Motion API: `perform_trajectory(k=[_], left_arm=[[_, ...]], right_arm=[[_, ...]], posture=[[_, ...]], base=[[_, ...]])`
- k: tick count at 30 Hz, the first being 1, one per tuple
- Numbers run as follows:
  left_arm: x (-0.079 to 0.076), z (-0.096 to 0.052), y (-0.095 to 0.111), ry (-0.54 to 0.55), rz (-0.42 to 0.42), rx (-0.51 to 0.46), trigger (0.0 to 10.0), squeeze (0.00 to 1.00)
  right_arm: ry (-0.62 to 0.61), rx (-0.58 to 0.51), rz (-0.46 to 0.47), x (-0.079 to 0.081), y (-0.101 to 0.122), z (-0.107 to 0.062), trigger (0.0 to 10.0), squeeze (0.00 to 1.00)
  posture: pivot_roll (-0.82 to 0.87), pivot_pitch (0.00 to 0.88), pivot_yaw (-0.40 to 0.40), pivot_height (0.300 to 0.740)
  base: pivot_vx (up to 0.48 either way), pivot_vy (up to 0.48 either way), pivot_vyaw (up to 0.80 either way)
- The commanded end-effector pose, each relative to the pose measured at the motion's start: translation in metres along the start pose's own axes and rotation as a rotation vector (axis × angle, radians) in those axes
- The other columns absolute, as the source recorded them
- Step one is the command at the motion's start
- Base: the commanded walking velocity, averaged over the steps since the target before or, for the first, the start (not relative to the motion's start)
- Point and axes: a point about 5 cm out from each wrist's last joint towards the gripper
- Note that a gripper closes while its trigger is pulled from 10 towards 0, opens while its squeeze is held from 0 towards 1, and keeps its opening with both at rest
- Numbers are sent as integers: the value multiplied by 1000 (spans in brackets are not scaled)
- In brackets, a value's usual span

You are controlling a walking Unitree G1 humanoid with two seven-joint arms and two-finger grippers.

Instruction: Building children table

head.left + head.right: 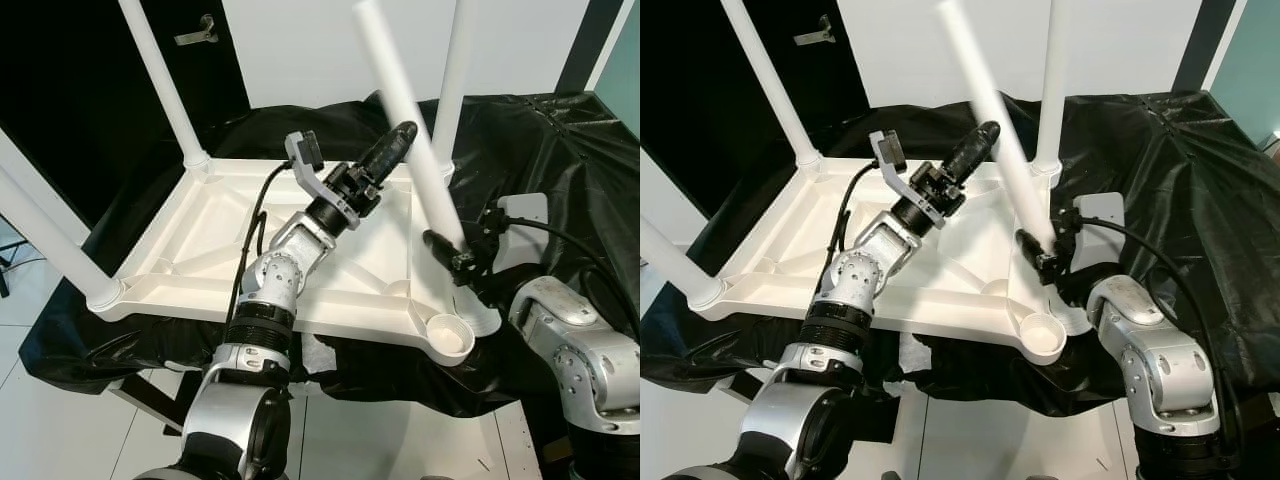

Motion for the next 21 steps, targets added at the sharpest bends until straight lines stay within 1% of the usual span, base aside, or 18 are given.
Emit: perform_trajectory(k=[1, 4, 5, 6, 7, 8, 9, 11, 12, 13, 14, 15, 16, 17, 18, 19, 20, 21], left_arm=[[-15, -4, -10, -224, -32, 5, 10000, 0], [-20, -23, -18, -340, -35, 117, 10000, 0], [-19, -31, -23, -362, -18, 171, 10000, 0], [-19, -31, -23, -362, -18, 171, 10000, 0], [-19, -36, -27, -373, -8, 208, 10000, 0], [-19, -36, -27, -373, -8, 208, 10000, 0], [-16, -42, -32, -368, 23, 263, 10000, 0], [-8, -54, -42, -357, 86, 367, 10000, 0], [-8, -54, -42, -357, 86, 367, 10000, 0], [-6, -58, -45, -356, 107, 400, 10000, 0], [-5, -65, -47, -376, 135, 450, 10000, 0], [-5, -65, -47, -376, 135, 450, 10000, 0], [-4, -75, -47, -415, 159, 515, 10000, 0], [-5, -82, -46, -441, 170, 561, 10000, 0], [-5, -82, -46, -441, 170, 561, 10000, 0], [-6, -91, -45, -478, 168, 614, 10000, 0], [-6, -91, -45, -478, 168, 614, 10000, 0], [-9, -100, -41, -530, 160, 657, 10000, 0]], right_arm=[[-12, 12, -52, 4, 0, 2, 0, 0], [-59, -40, -124, 4, 14, 2, 0, 0], [-75, -56, -151, 4, 18, 2, 0, 0], [-75, -56, -151, 4, 18, 2, 0, 0], [-85, -65, -168, 4, 21, 2, 0, 0], [-85, -65, -168, 4, 21, 2, 0, 0], [-105, -79, -207, 3, 24, 1, 9961, 0], [-148, -119, -271, 2, 30, 1, 10000, 0], [-148, -119, -271, 2, 30, 1, 10000, 0], [-162, -132, -287, 1, 32, 1, 10000, 0], [-191, -156, -296, -1, 35, 0, 10000, 0], [-191, -156, -296, -1, 35, 0, 10000, 0], [-216, -175, -319, -3, 36, 0, 10000, 0], [-233, -186, -337, -4, 37, 0, 10000, 0], [-233, -186, -337, -4, 37, 0, 10000, 0], [-237, -196, -355, -3, 37, 1, 10000, 0], [-237, -196, -355, -3, 37, 1, 10000, 0], [-235, -198, -359, -1, 35, 2, 10000, 0]], posture=[[-243, 0, 95, 740], [-245, 0, 96, 740], [-248, 0, 95, 740], [-248, 0, 95, 740], [-248, 0, 95, 740], [-248, 0, 95, 740], [-250, 0, 93, 740], [-248, 0, 89, 740], [-248, 0, 89, 740], [-248, 0, 89, 740], [-245, 0, 85, 740], [-245, 0, 85, 740], [-242, 0, 81, 740], [-242, 0, 81, 740], [-242, 0, 81, 740], [-236, 0, 79, 740], [-236, 0, 79, 740], [-232, 0, 78, 740]], base=[[0, 0, 0], [0, 0, 0], [0, 0, 0], [0, 0, 0], [0, 0, 0], [0, 0, 0], [0, 0, 0], [0, 0, 0], [0, 0, 0], [0, 0, 0], [0, 0, 0], [0, 0, 0], [0, 0, 0], [0, 0, 0], [0, 0, 0], [0, 0, 0], [0, 0, 0], [0, 0, 0]])
Point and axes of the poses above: a point about 5 cm out from each wrist's last joint towards the gripper, its own z axis pointing out of the wrist towards the gripper, its own y axis along the axis of the wrist's last joint, x = y × z, and after that the axes turned 7 degrees about z, right-handed
